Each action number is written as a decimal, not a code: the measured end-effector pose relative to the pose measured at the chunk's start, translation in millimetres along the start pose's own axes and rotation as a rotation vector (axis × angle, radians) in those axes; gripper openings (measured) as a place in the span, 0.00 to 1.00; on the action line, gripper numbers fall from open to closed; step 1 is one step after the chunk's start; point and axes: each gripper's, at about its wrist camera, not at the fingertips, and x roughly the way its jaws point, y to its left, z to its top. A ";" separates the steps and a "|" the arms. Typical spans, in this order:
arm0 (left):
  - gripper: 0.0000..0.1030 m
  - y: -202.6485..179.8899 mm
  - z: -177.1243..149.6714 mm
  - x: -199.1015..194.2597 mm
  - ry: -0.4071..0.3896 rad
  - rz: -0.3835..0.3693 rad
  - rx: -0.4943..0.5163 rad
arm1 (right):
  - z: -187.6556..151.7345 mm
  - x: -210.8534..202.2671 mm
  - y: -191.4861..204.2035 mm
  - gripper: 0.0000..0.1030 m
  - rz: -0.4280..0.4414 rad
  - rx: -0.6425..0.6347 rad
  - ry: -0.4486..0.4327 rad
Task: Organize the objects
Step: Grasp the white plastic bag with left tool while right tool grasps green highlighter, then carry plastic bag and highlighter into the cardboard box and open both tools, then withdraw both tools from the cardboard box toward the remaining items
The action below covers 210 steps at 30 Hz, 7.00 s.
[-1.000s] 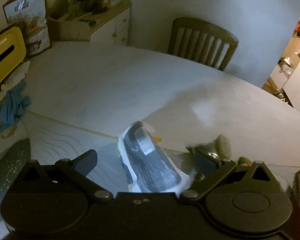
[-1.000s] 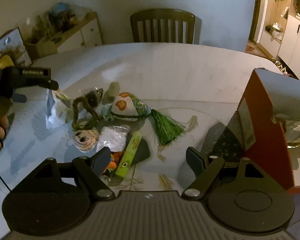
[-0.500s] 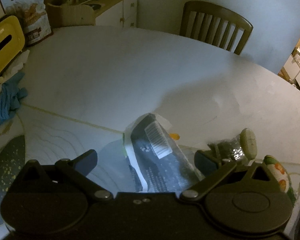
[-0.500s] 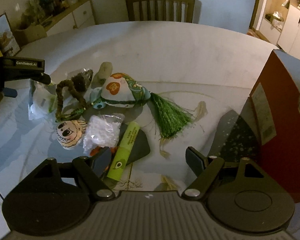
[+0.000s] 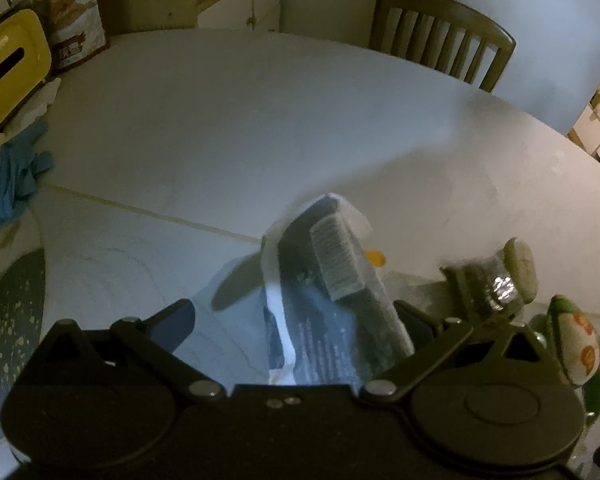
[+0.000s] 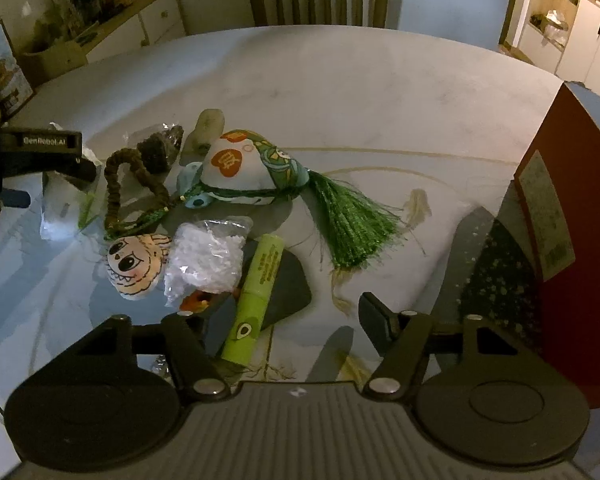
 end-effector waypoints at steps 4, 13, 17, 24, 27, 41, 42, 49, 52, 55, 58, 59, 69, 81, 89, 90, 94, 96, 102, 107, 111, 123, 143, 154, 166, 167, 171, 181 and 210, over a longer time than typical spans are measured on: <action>1.00 4.5 -1.7 1.7 0.000 0.012 -0.019 | -0.2 6.0 -1.9 0.53 -0.019 0.011 0.018; 0.83 3.7 -5.9 0.8 -0.022 0.009 -0.004 | 3.8 9.1 -2.5 0.32 -0.031 -0.019 -0.001; 0.68 5.5 -8.0 -4.7 -0.032 0.001 -0.001 | 3.9 9.7 -1.6 0.27 -0.032 -0.026 -0.002; 0.45 11.3 -9.9 -11.5 -0.032 -0.041 -0.025 | 3.2 6.9 -8.6 0.15 -0.016 0.010 0.004; 0.42 9.5 -14.6 -19.1 -0.052 -0.077 -0.021 | 0.7 3.3 -12.9 0.15 -0.011 0.025 0.002; 0.31 -3.9 -36.6 -71.5 -0.054 -0.166 -0.016 | -11.5 -45.8 -39.3 0.15 0.070 0.106 -0.043; 0.31 -6.5 -38.6 -77.3 -0.054 -0.177 -0.016 | -12.0 -50.3 -41.8 0.15 0.078 0.110 -0.047; 0.31 -37.4 -50.9 -118.0 -0.056 -0.253 0.028 | -13.8 -84.0 -61.6 0.15 0.126 0.132 -0.076; 0.31 -55.0 -56.1 -134.2 -0.046 -0.270 0.062 | -13.8 -99.9 -72.8 0.15 0.144 0.140 -0.084; 0.31 -75.9 -61.2 -148.8 -0.041 -0.289 0.099 | -13.8 -116.2 -86.7 0.15 0.155 0.143 -0.100; 0.32 -97.9 -65.4 -161.3 -0.029 -0.319 0.129 | -14.4 -130.3 -103.6 0.15 0.164 0.157 -0.111; 0.32 -105.5 -65.8 -164.1 -0.027 -0.329 0.138 | -14.8 -133.9 -109.2 0.15 0.166 0.162 -0.114; 0.32 -189.8 -92.7 -195.5 -0.027 -0.424 0.254 | -22.2 -164.5 -170.3 0.15 0.177 0.198 -0.149; 0.32 -283.9 -120.7 -211.4 -0.004 -0.507 0.354 | -29.1 -176.4 -242.4 0.15 0.129 0.238 -0.183; 0.32 -335.3 -125.2 -207.0 -0.003 -0.501 0.393 | -29.2 -169.3 -284.3 0.15 0.090 0.259 -0.182; 0.32 -342.0 -125.6 -205.4 0.001 -0.501 0.397 | -28.7 -167.6 -290.5 0.15 0.082 0.260 -0.181; 0.32 -365.1 -126.1 -199.4 0.019 -0.514 0.425 | -26.1 -159.6 -313.4 0.15 0.047 0.271 -0.179; 0.33 -377.3 -126.9 -194.6 0.026 -0.513 0.438 | -23.8 -153.8 -324.3 0.15 0.029 0.279 -0.174; 0.33 -412.3 -130.8 -177.3 0.058 -0.499 0.470 | -10.8 -128.0 -350.2 0.15 -0.027 0.267 -0.144; 0.33 -437.0 -140.4 -156.0 0.093 -0.463 0.506 | 1.4 -104.1 -360.8 0.15 -0.057 0.244 -0.111; 0.32 -452.0 -148.7 -138.6 0.132 -0.436 0.518 | 9.8 -85.1 -366.1 0.15 -0.081 0.219 -0.081; 0.33 -467.8 -157.4 -100.8 0.217 -0.405 0.516 | 25.8 -44.3 -381.8 0.15 -0.091 0.199 0.001; 0.39 -474.5 -164.1 -78.9 0.260 -0.372 0.556 | 27.4 -39.2 -385.2 0.15 -0.065 0.215 0.022; 0.62 -473.4 -168.3 -88.7 0.224 -0.377 0.562 | 22.8 -56.1 -382.2 0.16 -0.092 0.214 0.016; 0.71 -456.2 -162.7 -116.6 0.146 -0.406 0.530 | 17.9 -93.8 -371.9 0.16 -0.087 0.215 -0.034; 0.71 -453.7 -161.9 -120.1 0.138 -0.411 0.527 | 17.5 -97.7 -370.5 0.16 -0.086 0.215 -0.040; 0.72 -438.4 -159.2 -137.9 0.098 -0.433 0.517 | 14.7 -113.9 -363.4 0.16 -0.064 0.211 -0.069; 0.75 -404.4 -153.4 -174.6 -0.042 -0.455 0.520 | 6.6 -149.1 -340.0 0.16 -0.015 0.177 -0.140; 0.86 -233.3 -128.1 -219.0 -0.187 -0.507 0.397 | -19.1 -198.8 -213.1 0.48 0.096 0.120 -0.250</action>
